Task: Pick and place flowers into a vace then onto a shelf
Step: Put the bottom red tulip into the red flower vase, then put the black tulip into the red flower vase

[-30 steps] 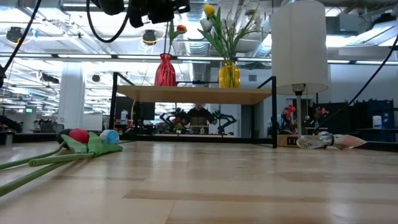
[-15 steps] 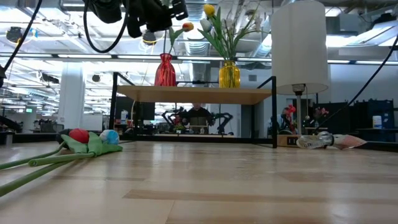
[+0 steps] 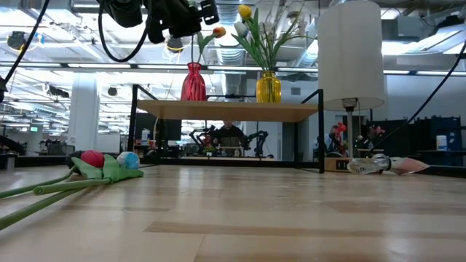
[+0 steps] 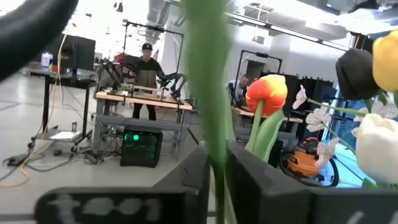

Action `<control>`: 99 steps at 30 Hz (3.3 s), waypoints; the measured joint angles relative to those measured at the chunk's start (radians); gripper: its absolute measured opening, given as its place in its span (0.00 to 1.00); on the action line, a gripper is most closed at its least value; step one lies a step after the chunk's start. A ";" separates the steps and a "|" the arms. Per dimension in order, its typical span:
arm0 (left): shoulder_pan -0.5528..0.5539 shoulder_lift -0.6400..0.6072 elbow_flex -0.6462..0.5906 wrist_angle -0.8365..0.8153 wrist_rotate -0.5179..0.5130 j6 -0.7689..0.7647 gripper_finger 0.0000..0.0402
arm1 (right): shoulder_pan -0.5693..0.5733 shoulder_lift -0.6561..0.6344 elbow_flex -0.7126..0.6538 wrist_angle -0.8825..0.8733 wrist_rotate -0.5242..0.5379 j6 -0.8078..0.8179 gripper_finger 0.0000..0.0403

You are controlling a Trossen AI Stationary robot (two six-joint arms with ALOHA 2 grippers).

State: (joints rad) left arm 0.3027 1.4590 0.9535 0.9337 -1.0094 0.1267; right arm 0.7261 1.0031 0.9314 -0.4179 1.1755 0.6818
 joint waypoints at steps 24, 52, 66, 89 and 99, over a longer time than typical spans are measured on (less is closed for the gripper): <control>-0.102 0.000 0.000 0.006 -0.273 0.286 0.42 | 0.000 0.000 0.000 -0.001 -0.002 0.000 0.00; -0.284 -0.069 -0.001 0.000 -0.560 0.489 0.42 | 0.007 0.000 0.000 0.003 -0.115 0.027 0.00; -0.552 -0.125 0.000 0.004 -0.563 0.675 0.42 | 0.005 0.000 0.000 0.000 -0.126 0.026 0.00; -1.094 -0.204 0.000 -0.001 -0.505 0.633 0.32 | 0.005 0.000 0.000 -0.001 -0.188 0.019 0.00; -1.212 -0.224 0.000 -0.146 0.067 0.426 0.18 | 0.005 0.000 0.000 -0.001 -0.188 0.075 0.00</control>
State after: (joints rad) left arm -0.9094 1.2351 0.9535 0.7880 -0.9426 0.5526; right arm 0.7307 1.0031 0.9310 -0.4187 0.9874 0.7567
